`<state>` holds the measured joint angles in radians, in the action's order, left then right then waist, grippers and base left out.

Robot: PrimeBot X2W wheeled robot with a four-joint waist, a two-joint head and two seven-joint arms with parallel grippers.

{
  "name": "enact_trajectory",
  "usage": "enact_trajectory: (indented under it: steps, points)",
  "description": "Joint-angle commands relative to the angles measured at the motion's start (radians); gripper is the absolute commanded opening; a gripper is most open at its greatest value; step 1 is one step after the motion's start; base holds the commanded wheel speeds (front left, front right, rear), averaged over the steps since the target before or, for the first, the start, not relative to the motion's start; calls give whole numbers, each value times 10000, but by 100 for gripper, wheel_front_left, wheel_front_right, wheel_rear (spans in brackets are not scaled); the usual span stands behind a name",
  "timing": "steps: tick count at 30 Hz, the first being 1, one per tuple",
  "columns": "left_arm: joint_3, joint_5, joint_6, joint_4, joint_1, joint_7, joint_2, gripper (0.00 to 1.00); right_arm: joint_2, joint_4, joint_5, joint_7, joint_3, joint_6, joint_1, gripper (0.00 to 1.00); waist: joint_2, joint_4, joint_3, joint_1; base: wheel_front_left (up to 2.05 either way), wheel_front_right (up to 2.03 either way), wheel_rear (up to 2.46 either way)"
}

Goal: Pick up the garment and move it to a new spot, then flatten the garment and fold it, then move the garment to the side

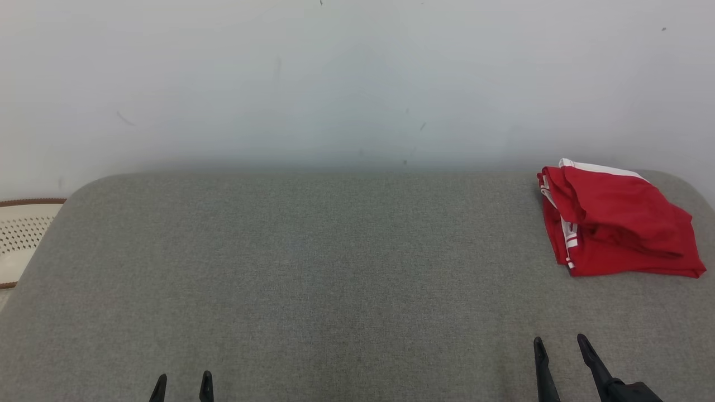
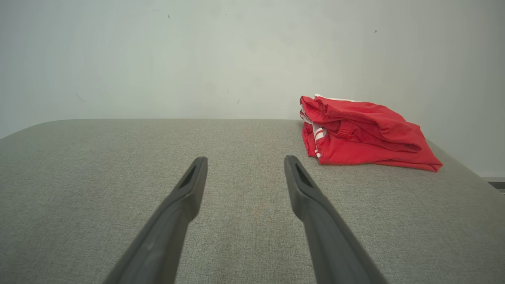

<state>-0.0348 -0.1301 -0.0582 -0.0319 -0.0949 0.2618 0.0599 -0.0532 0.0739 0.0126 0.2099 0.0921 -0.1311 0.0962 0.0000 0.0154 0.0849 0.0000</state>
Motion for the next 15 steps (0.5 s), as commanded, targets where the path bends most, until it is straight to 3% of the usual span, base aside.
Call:
enact_trajectory:
  steps: [1, 15]
  points:
    - [11, 27, 15, 12, 10, 35, 68, 100, 36, -3, 35, -24, 24, 7, 44, 100, 0, -1, 12, 0, 0, 0, 0]
    - [-10, -88, 80, 42, -65, 35, 105, 100, 39, 125, -180, 29, 87, 7, -4, 100, 0, -42, 46, 0, 0, 0, 0]
